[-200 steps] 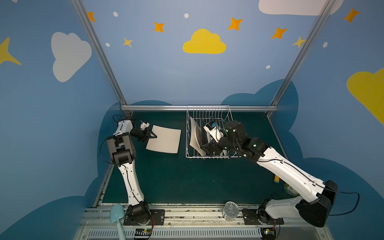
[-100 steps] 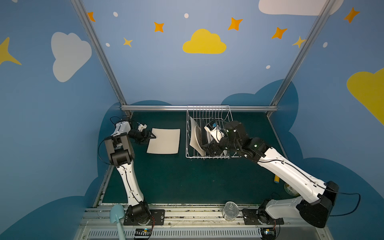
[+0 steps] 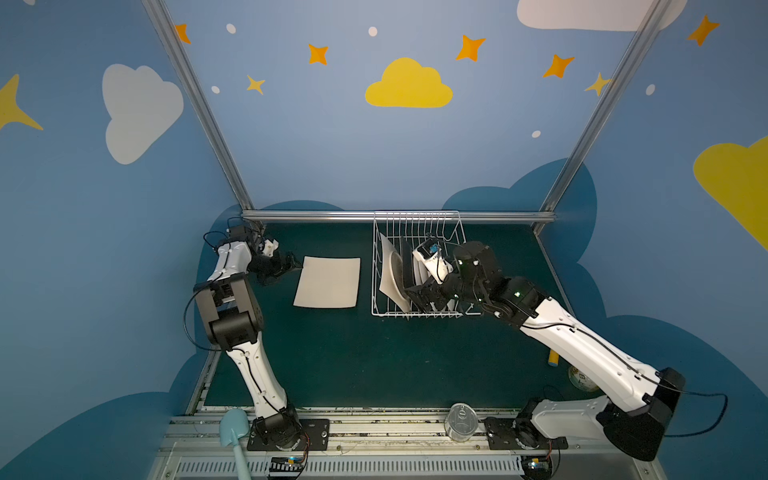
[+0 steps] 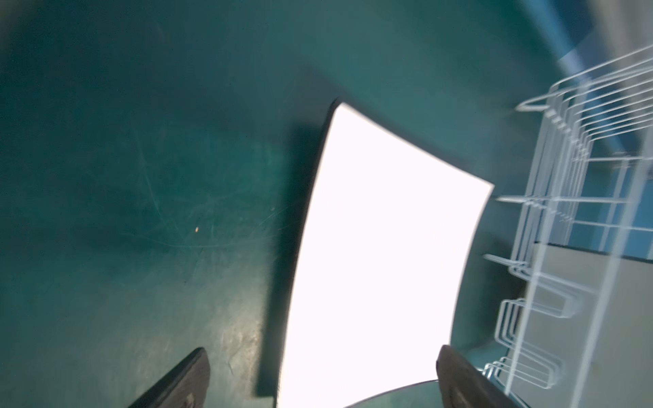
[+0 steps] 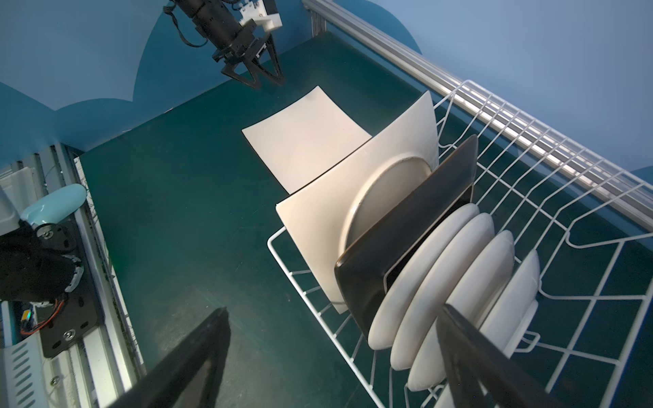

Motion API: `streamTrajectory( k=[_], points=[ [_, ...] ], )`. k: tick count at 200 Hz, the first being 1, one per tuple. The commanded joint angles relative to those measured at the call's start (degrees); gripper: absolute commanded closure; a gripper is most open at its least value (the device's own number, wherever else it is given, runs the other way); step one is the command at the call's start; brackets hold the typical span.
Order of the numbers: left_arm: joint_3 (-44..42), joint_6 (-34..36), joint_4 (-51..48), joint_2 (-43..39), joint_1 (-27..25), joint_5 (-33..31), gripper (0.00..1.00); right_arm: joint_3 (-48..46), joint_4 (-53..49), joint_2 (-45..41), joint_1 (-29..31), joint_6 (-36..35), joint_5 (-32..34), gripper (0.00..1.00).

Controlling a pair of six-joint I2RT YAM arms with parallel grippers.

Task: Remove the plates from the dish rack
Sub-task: 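Raise the left gripper up and away from the placed plate, then reach the left gripper to the rack while the right gripper grips the next cream plate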

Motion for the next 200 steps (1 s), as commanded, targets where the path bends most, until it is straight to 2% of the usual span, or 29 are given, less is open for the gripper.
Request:
streamTrajectory(
  k=[1,36,58,83,124,200],
  points=[
    [-1.7,-3.9,4.3,-6.7,0.1,2.9,0.0,-0.9,2.2,-2.2,0.2,0.3,1.8,0.09],
    [-2.4,-5.7,5.7,-15.0,-0.7,5.5,0.01,0.0,1.6,-1.8,-0.3,-1.7,4.0,0.09],
    [-1.8,-4.7,4.0,-20.1,-3.0,6.4,0.0,0.6,1.4,-1.6,-0.8,-2.3,4.6,0.09],
    [-4.3,-4.4,4.7,-27.7,-9.1,1.3,0.0,0.3,2.4,-1.6,-1.6,-1.2,5.4,0.09],
    [-7.6,-7.6,6.4,-37.0,-21.4,-5.1,0.0,-1.0,5.9,-1.3,-3.5,2.8,5.3,0.09],
    [-13.1,-16.8,8.9,-39.2,-35.4,-14.3,0.02,-3.5,3.6,-3.7,-8.1,9.1,-0.6,0.09]
  ],
)
